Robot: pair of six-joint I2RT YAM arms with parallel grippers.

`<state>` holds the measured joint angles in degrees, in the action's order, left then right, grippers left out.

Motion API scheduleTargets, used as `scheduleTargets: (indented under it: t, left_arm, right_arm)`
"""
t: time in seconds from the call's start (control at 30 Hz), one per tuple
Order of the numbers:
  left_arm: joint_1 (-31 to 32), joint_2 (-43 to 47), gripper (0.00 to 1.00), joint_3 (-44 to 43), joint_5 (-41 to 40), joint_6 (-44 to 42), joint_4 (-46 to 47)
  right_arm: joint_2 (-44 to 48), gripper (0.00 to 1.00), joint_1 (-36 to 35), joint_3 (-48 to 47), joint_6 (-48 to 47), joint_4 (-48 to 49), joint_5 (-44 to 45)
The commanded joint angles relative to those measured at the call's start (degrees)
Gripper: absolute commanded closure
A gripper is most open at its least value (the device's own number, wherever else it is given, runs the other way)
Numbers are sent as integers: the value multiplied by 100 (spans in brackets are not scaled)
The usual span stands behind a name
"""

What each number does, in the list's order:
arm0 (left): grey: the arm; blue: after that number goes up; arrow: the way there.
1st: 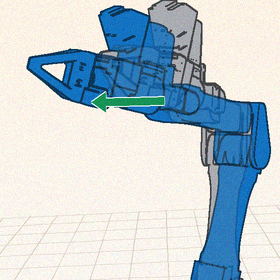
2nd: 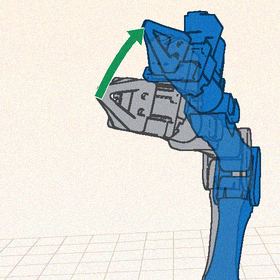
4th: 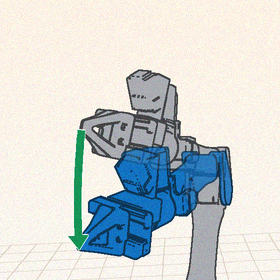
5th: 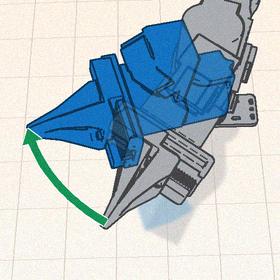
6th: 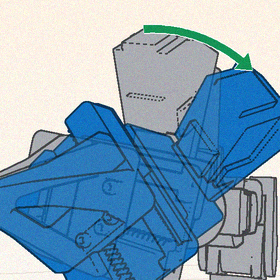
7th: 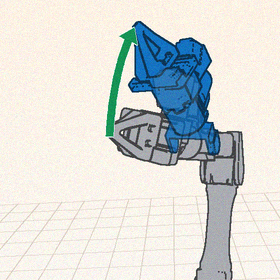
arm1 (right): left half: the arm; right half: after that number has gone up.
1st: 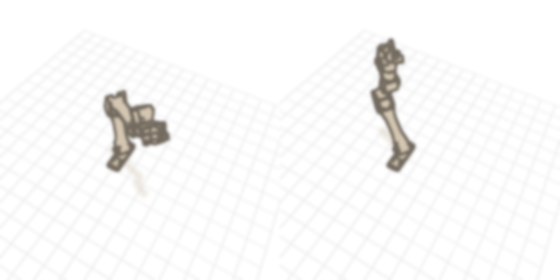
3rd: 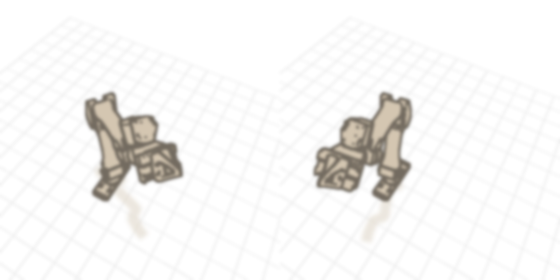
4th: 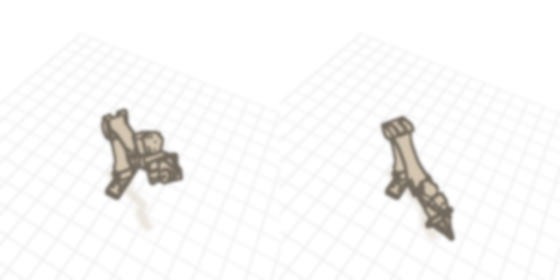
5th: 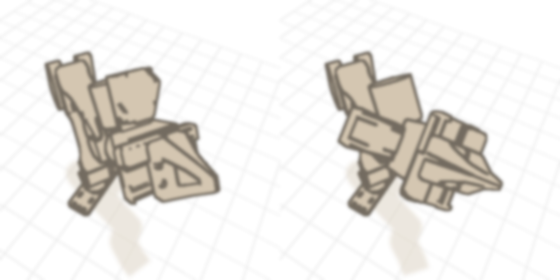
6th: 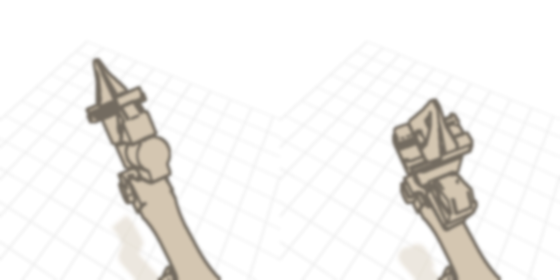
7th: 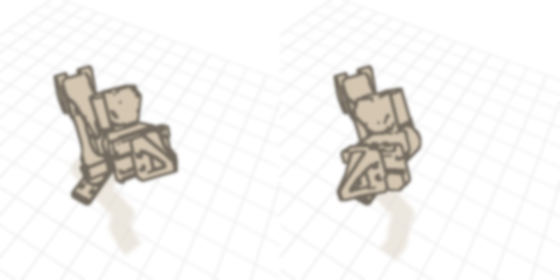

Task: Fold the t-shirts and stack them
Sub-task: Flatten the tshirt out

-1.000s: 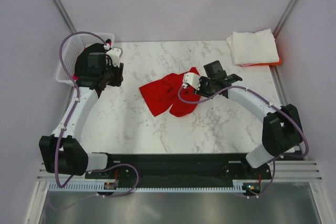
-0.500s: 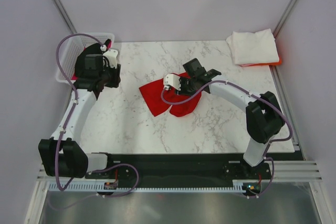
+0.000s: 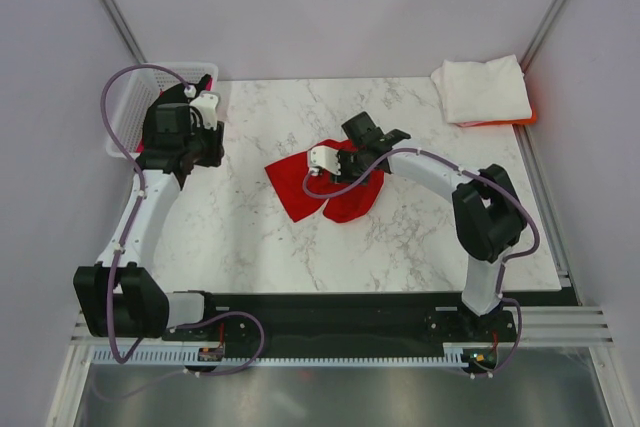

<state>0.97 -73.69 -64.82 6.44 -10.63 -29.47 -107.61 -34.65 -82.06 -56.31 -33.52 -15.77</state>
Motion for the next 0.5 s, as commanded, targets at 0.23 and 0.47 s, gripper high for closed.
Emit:
scheduleTargets:
  t: [0.23,0.47]
  left_arm:
    - [-88,-23,54,-172,156,96,144]
    - [-88,-66,54,-136,191,97,161]
  right_arm:
    - [-269,65,-6,-328,-231,91,118]
    - [-330,66,64,-468,-161,117,92]
